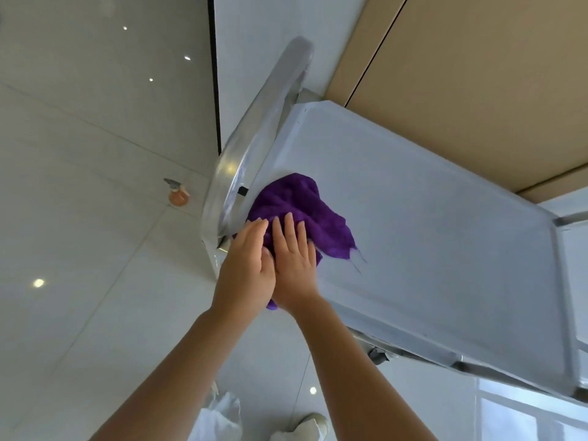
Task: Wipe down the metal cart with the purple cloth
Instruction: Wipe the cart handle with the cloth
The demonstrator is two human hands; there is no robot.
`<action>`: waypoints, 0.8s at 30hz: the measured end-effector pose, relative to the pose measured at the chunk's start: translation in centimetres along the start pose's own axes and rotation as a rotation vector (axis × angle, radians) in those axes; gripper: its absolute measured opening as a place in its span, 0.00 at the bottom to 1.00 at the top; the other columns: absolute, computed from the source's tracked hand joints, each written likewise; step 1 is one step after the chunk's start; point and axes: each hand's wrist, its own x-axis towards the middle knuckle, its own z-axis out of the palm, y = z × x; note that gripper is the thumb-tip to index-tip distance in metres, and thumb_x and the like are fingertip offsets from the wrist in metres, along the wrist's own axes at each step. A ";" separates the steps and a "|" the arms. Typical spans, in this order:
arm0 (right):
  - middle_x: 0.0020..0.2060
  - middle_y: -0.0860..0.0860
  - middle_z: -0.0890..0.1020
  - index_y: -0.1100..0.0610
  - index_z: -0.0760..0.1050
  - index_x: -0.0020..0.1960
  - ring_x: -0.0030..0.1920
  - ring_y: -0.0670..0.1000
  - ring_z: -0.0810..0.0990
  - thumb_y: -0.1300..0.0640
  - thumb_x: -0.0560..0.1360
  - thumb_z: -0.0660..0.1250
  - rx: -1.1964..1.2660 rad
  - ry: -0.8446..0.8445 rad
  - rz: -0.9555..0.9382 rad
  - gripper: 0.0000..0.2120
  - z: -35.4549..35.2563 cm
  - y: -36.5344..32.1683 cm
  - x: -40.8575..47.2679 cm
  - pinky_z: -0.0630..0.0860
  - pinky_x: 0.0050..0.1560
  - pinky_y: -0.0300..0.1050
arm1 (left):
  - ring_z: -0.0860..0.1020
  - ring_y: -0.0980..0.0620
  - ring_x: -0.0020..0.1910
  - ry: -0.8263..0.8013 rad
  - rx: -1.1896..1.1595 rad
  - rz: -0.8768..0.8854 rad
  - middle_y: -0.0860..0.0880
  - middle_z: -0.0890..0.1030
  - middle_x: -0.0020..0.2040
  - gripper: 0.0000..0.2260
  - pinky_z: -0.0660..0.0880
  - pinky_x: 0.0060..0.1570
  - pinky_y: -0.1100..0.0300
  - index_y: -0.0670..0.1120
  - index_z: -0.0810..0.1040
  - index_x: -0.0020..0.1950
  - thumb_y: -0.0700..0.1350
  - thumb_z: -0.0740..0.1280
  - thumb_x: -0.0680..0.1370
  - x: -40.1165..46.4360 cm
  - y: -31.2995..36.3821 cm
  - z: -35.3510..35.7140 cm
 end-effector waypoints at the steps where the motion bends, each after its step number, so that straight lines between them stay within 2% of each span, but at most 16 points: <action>1: 0.77 0.50 0.40 0.51 0.40 0.77 0.76 0.54 0.36 0.48 0.82 0.51 -0.066 -0.003 -0.001 0.29 -0.2 0.3 0.7 0.39 0.74 0.51 | 0.65 0.50 0.71 -0.013 0.004 0.008 0.45 0.68 0.71 0.19 0.61 0.66 0.64 0.41 0.65 0.72 0.37 0.56 0.80 0.2 0.0 0.4; 4: 0.76 0.50 0.37 0.49 0.36 0.76 0.75 0.56 0.35 0.45 0.80 0.52 -0.199 -0.020 0.004 0.33 -0.7 1.2 2.2 0.41 0.73 0.58 | 0.62 0.49 0.73 -0.055 0.000 0.022 0.45 0.66 0.72 0.19 0.62 0.70 0.53 0.41 0.64 0.73 0.40 0.56 0.81 0.6 0.4 1.5; 6: 0.76 0.51 0.37 0.49 0.35 0.76 0.75 0.58 0.35 0.43 0.79 0.53 -0.262 -0.017 -0.009 0.35 -0.9 2.0 2.7 0.41 0.72 0.59 | 0.60 0.49 0.74 -0.080 -0.022 0.022 0.45 0.65 0.73 0.19 0.61 0.71 0.50 0.41 0.63 0.73 0.41 0.55 0.81 0.9 0.8 2.3; 13: 0.76 0.51 0.38 0.49 0.37 0.77 0.75 0.58 0.36 0.42 0.80 0.51 -0.215 0.026 -0.036 0.33 -1.8 6.8 2.1 0.37 0.73 0.55 | 0.55 0.53 0.75 -0.142 0.073 0.000 0.48 0.61 0.75 0.21 0.52 0.69 0.63 0.43 0.60 0.74 0.46 0.53 0.82 1.4 2.9 6.5; 18: 0.77 0.51 0.40 0.48 0.39 0.77 0.75 0.58 0.37 0.44 0.81 0.51 -0.185 0.057 0.030 0.31 -3.8 13.5 0.4 0.39 0.74 0.53 | 0.56 0.54 0.74 -0.212 0.055 0.023 0.49 0.61 0.75 0.21 0.54 0.68 0.64 0.43 0.61 0.74 0.46 0.54 0.82 0.9 6.6 12.0; 24: 0.77 0.51 0.41 0.48 0.40 0.77 0.76 0.57 0.38 0.44 0.80 0.50 -0.177 0.095 0.128 0.30 -6.0 21.6 -2.4 0.40 0.74 0.52 | 0.54 0.54 0.75 -0.304 0.053 0.108 0.48 0.60 0.75 0.21 0.50 0.67 0.68 0.41 0.62 0.74 0.45 0.55 0.82 -0.5 10.6 19.7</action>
